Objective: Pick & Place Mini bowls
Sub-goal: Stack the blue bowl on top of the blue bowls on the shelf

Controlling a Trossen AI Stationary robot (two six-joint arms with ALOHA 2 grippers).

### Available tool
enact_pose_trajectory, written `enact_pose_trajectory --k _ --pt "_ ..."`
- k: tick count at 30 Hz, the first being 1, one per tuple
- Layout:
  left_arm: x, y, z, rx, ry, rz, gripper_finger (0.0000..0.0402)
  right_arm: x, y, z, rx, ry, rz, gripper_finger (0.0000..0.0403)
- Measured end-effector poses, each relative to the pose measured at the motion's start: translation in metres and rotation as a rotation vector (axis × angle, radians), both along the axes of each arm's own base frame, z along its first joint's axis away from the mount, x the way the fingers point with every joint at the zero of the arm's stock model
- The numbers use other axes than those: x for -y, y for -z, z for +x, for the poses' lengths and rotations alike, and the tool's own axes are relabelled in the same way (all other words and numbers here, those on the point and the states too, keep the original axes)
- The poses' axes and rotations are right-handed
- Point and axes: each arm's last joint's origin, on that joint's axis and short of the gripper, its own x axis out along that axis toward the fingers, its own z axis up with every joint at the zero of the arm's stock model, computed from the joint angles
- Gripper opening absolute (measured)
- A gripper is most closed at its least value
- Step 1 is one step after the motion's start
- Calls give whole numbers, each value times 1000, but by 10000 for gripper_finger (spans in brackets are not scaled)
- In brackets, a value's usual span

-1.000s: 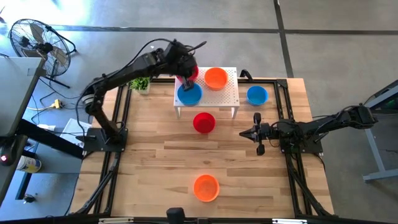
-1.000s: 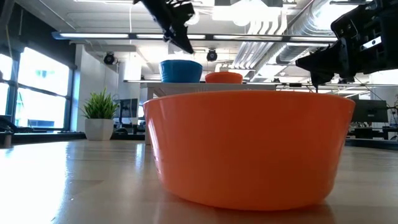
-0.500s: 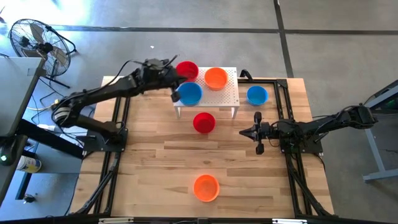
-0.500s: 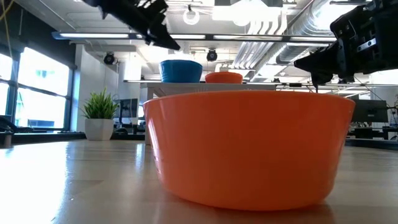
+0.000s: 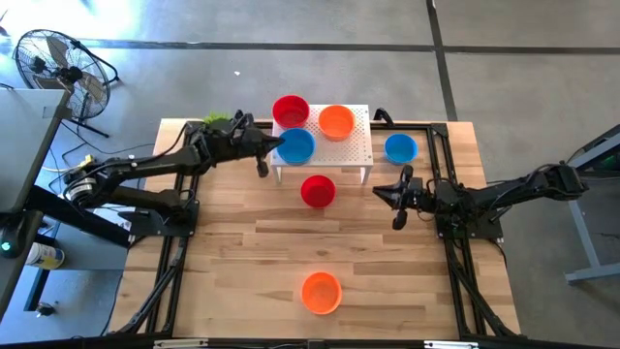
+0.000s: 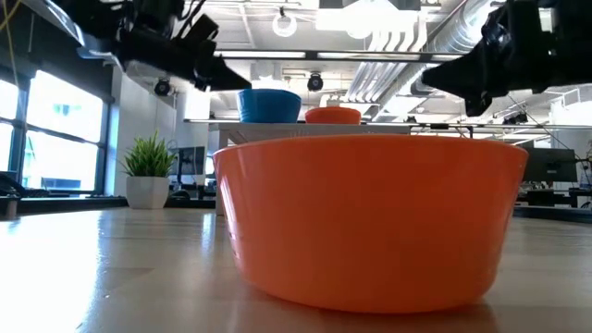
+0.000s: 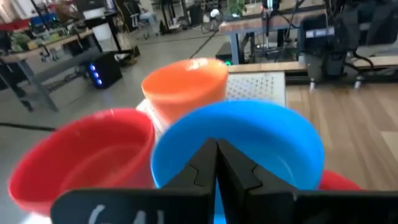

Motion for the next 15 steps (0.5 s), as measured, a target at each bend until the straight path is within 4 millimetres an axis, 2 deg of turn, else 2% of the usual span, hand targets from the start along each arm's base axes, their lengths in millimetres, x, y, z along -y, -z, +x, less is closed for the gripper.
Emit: enact_pose_trajectory --k 3,7,11,15 --pt "2 12 -4 -11 1 -18 5 -1 -10 4 -28 45 -6 59" --pt "8 12 -14 27 1 4 5 -1 -28 7 -166 179 -24 95" --pt "10 17 -28 70 -15 19 5 6 -50 1 -334 401 44 126" --pt "3 24 -46 134 -39 -14 5 20 -62 -17 -409 686 196 150"
